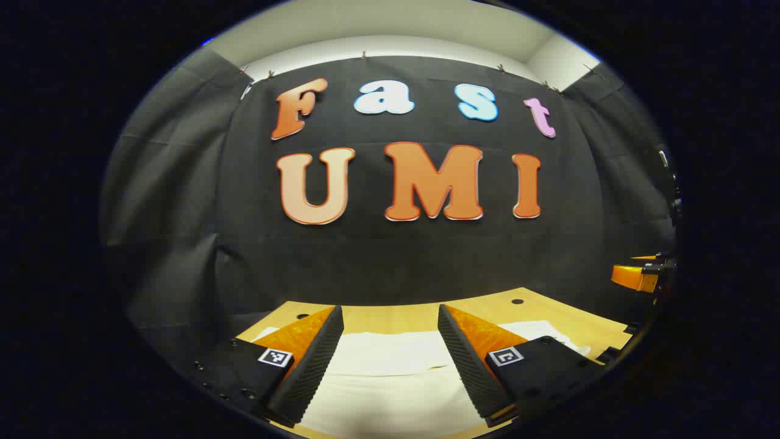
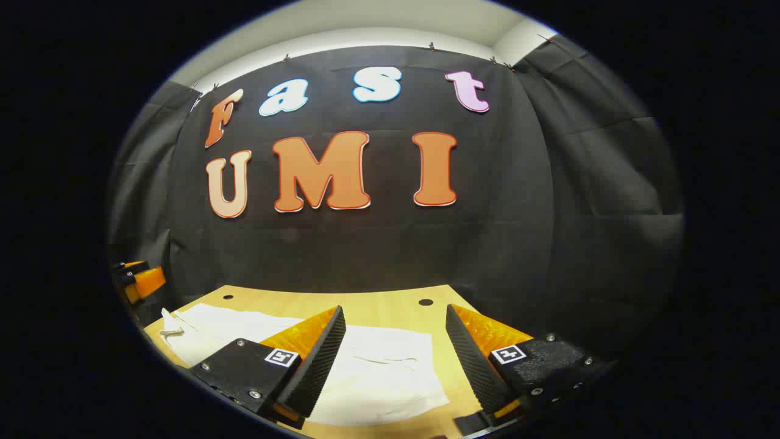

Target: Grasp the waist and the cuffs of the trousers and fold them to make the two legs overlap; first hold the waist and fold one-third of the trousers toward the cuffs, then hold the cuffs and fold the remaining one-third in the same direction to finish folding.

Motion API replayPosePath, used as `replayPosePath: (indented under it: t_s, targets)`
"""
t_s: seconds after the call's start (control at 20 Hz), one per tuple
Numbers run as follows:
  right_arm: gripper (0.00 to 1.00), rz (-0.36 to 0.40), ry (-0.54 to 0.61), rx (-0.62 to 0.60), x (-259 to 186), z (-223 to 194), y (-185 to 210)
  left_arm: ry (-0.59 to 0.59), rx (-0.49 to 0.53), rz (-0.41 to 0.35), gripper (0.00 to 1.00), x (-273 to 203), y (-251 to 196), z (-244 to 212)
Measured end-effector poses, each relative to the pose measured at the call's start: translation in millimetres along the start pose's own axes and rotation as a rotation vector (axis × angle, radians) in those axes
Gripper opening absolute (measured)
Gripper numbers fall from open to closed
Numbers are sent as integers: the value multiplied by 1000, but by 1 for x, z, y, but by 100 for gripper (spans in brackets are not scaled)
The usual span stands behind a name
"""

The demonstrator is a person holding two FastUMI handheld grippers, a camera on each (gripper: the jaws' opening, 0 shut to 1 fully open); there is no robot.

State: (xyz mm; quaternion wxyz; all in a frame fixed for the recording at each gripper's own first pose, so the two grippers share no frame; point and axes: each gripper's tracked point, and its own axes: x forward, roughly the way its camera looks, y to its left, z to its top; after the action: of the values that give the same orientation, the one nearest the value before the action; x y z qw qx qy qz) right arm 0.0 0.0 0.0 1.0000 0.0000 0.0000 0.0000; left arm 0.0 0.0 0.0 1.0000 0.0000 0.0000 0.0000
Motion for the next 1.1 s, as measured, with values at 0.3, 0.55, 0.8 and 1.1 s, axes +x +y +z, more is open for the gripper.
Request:
replayPosePath:
  t_s: [0.3, 0.55, 0.8, 1.1]
  targets:
    - [99, 65, 27, 23, -35, 11, 81, 11, -34, 89, 100, -34, 146, 28]
    - [99, 35, 48, 67, -39, 13, 76, -40, -13, 193, 99, -35, 221, 52]
    - [99, 43, 84, 81, -26, 6, 65, -10, -21, 225, 96, -22, 230, 51]
    - [99, 74, 159, 100, 8, -4, 47, 8, -83, 207, 95, 8, 202, 54]
